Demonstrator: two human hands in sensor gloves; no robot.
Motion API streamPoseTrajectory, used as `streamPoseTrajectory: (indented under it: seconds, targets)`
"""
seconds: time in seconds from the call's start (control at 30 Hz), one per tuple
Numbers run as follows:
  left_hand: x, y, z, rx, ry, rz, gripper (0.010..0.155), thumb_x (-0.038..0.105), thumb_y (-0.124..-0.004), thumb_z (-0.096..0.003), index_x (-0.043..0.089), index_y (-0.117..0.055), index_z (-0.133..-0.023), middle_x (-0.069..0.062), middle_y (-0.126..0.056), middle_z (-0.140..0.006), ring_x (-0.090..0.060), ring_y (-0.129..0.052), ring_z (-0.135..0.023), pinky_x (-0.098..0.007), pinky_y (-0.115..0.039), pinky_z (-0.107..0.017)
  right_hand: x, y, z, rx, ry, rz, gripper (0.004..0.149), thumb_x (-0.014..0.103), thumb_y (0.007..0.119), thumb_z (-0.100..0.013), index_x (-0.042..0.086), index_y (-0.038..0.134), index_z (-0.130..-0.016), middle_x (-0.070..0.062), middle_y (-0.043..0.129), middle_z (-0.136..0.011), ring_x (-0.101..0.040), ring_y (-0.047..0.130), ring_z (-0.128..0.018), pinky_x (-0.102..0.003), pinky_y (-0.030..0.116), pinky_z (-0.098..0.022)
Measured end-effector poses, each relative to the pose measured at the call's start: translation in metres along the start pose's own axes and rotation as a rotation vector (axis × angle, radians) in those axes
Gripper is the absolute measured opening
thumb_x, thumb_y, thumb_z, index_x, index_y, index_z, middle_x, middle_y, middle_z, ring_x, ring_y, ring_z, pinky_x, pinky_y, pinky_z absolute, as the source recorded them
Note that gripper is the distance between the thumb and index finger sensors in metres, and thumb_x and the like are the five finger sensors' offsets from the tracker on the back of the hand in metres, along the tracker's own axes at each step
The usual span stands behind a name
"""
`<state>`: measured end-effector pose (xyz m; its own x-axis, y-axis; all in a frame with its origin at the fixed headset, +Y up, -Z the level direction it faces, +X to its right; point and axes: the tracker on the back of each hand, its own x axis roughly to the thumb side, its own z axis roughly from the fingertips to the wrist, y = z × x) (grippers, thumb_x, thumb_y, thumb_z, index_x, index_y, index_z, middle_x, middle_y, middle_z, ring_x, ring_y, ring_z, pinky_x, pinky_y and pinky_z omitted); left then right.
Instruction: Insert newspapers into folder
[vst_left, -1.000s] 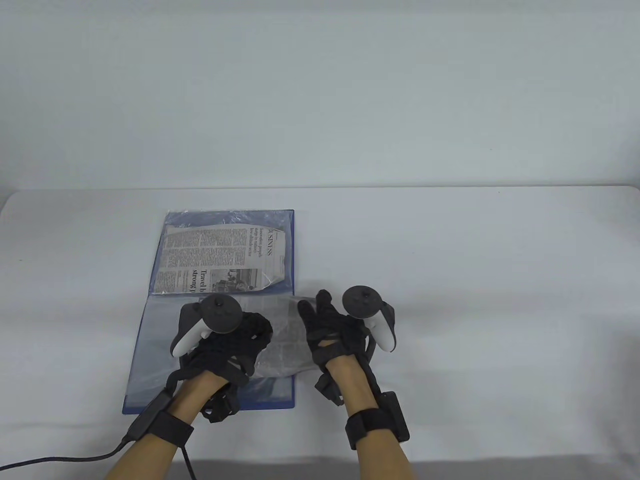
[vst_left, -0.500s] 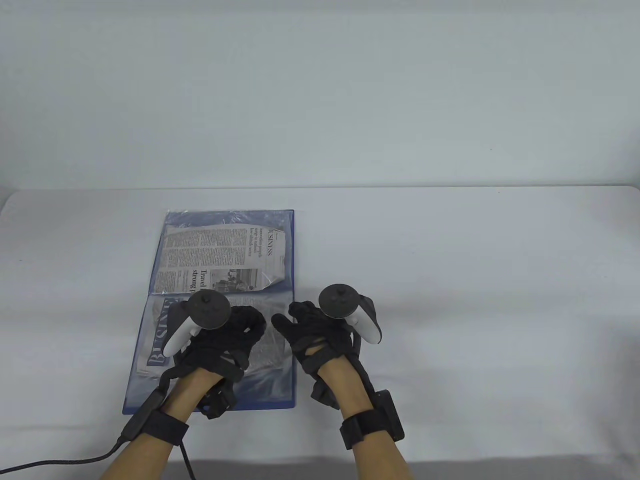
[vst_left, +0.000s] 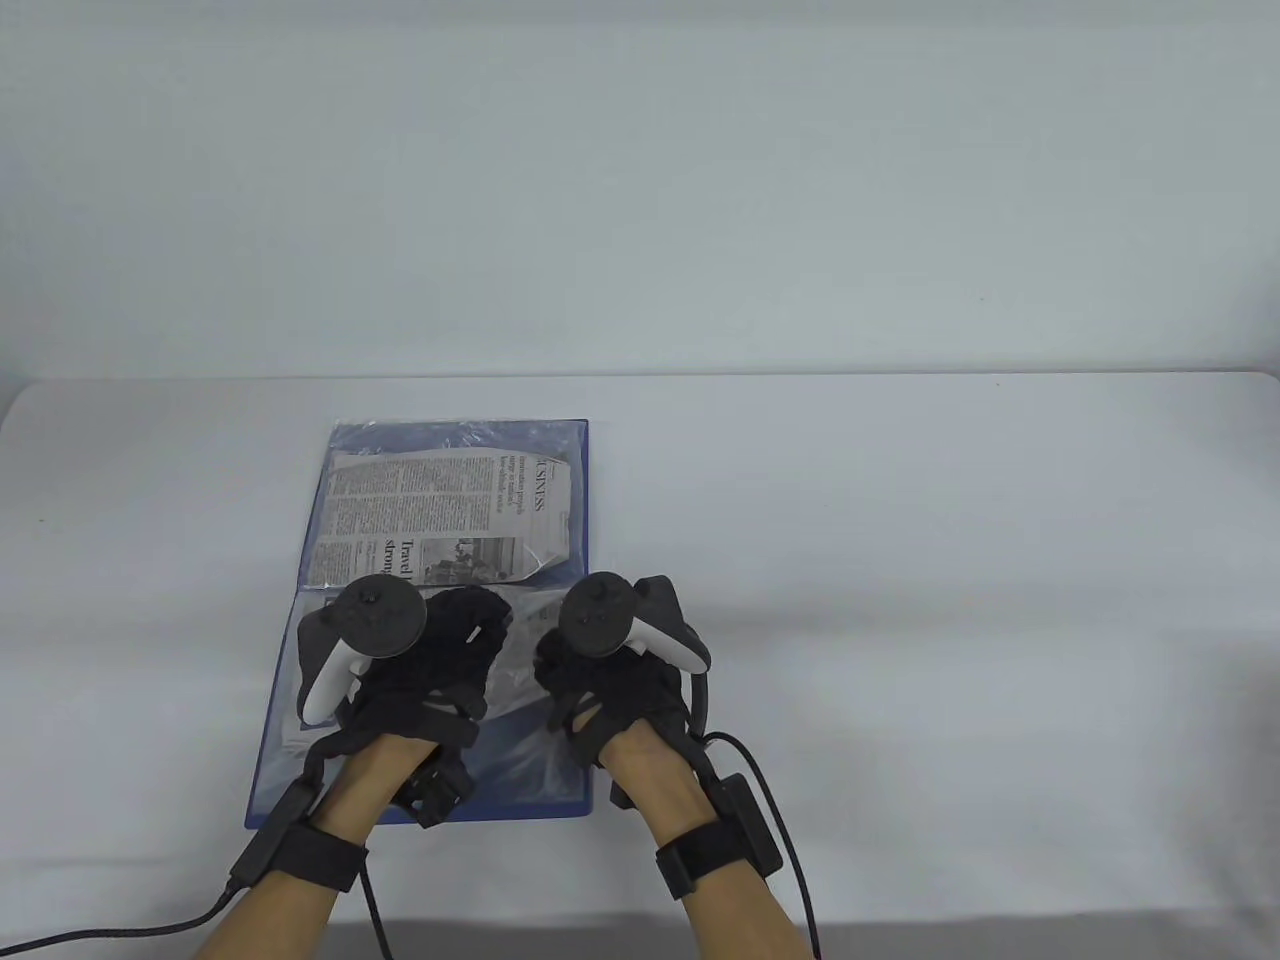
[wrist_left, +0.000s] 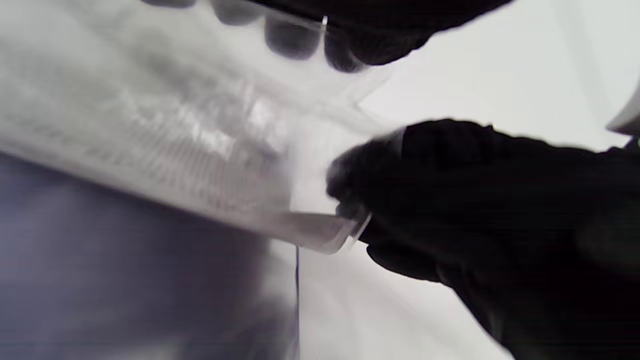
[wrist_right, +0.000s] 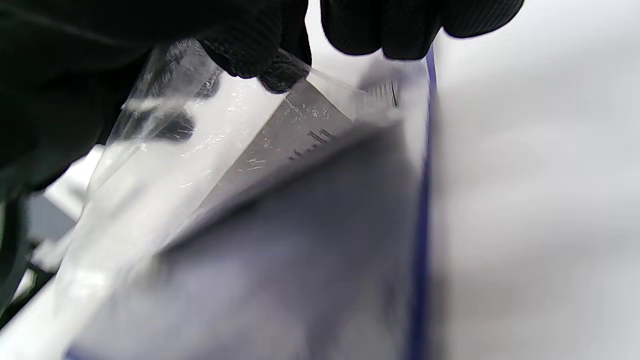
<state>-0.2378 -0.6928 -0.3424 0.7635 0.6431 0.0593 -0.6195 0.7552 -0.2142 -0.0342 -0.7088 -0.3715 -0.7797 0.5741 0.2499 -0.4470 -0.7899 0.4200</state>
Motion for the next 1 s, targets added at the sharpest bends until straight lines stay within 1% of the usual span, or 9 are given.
streamPoseTrajectory:
  seconds: [0.1, 0.2, 0.37, 0.6, 0.77, 0.8, 0.87, 0.9, 1.0]
  targets:
    - [0.024, 0.017, 0.017, 0.17, -0.073, -0.118, 0.06, 0.045, -0.062, -0.0637, 0.037, -0.035, -0.117, -0.001, -0.033, -0.128, -0.035, -0.023, -0.123, -0.061, -0.03, -0.092, 0.003, -0.018, -0.011, -0.086, 0.015, -0.237, 0.037, 0.027, 0.071, -0.062, 0.011, 0.066, -0.095, -0.025, 0.045, -0.104, -0.05, 0.058, -0.092, -0.061, 0.055, -0.063]
    - [0.035, 0.024, 0.027, 0.26, -0.138, -0.118, 0.059, 0.045, -0.062, -0.0638, 0.037, -0.037, -0.117, 0.0, -0.034, -0.128, -0.034, -0.022, -0.123, -0.061, -0.03, -0.092, 0.002, -0.032, -0.027, -0.134, -0.003, -0.492, 0.037, 0.027, 0.071, -0.062, 0.01, 0.065, -0.095, -0.027, 0.038, -0.106, -0.052, 0.05, -0.094, -0.063, 0.05, -0.064]
    - [0.035, 0.03, 0.031, 0.316, -0.114, -0.131, 0.06, 0.047, -0.061, -0.0638, 0.038, -0.034, -0.117, 0.001, -0.03, -0.129, -0.032, -0.018, -0.124, -0.061, -0.023, -0.092, 0.0, -0.058, -0.059, -0.188, 0.055, -0.59, 0.037, 0.027, 0.07, -0.062, 0.01, 0.065, -0.095, -0.027, 0.034, -0.106, -0.053, 0.046, -0.095, -0.064, 0.047, -0.065]
    - [0.012, 0.041, 0.025, 0.309, 0.0, 0.004, 0.06, 0.047, -0.059, -0.064, 0.038, -0.034, -0.117, 0.002, -0.028, -0.129, -0.032, -0.016, -0.124, -0.062, -0.021, -0.092, -0.01, -0.07, -0.098, -0.217, 0.141, -0.679, 0.038, 0.028, 0.069, -0.063, 0.012, 0.064, -0.096, -0.025, 0.034, -0.107, -0.052, 0.045, -0.096, -0.064, 0.046, -0.066]
    - [-0.009, 0.042, 0.014, 0.255, 0.078, 0.102, 0.059, 0.048, -0.059, -0.064, 0.038, -0.034, -0.117, 0.001, -0.028, -0.129, -0.033, -0.016, -0.123, -0.062, -0.02, -0.092, -0.029, -0.058, -0.111, -0.279, 0.234, -0.812, 0.042, 0.031, 0.065, -0.064, 0.013, 0.056, -0.101, -0.024, 0.031, -0.108, -0.051, 0.042, -0.098, -0.064, 0.045, -0.067]
    - [-0.012, 0.042, 0.013, 0.245, 0.093, 0.116, 0.059, 0.048, -0.059, -0.064, 0.038, -0.034, -0.117, 0.001, -0.028, -0.129, -0.033, -0.015, -0.123, -0.062, -0.02, -0.092, -0.03, -0.057, -0.111, -0.272, 0.228, -0.822, 0.046, 0.033, 0.062, -0.065, 0.013, 0.051, -0.104, -0.025, 0.028, -0.108, -0.052, 0.039, -0.098, -0.064, 0.043, -0.067]
    - [-0.021, 0.043, 0.009, 0.218, 0.142, 0.151, 0.06, 0.048, -0.059, -0.064, 0.038, -0.034, -0.117, 0.0, -0.026, -0.129, -0.033, -0.013, -0.123, -0.062, -0.017, -0.092, -0.029, -0.057, -0.109, -0.269, 0.197, -0.838, 0.063, 0.037, 0.06, -0.065, 0.01, 0.03, -0.112, -0.026, 0.021, -0.108, -0.055, 0.031, -0.098, -0.067, 0.038, -0.066]
    - [-0.026, 0.044, 0.008, 0.212, 0.173, 0.169, 0.06, 0.048, -0.059, -0.064, 0.038, -0.034, -0.117, 0.0, -0.026, -0.129, -0.033, -0.013, -0.123, -0.062, -0.017, -0.092, -0.029, -0.06, -0.106, -0.277, 0.183, -0.831, 0.067, 0.038, 0.06, -0.065, 0.009, 0.024, -0.113, -0.027, 0.02, -0.107, -0.056, 0.03, -0.097, -0.067, 0.037, -0.066]
    - [-0.043, 0.044, 0.005, 0.181, 0.299, 0.185, 0.06, 0.049, -0.058, -0.0641, 0.037, -0.034, -0.118, -0.001, -0.027, -0.129, -0.034, -0.013, -0.123, -0.063, -0.017, -0.091, -0.029, -0.072, -0.088, -0.277, 0.214, -0.726, 0.069, 0.034, 0.059, -0.065, 0.002, 0.018, -0.111, -0.029, 0.021, -0.106, -0.057, 0.03, -0.096, -0.069, 0.036, -0.064]
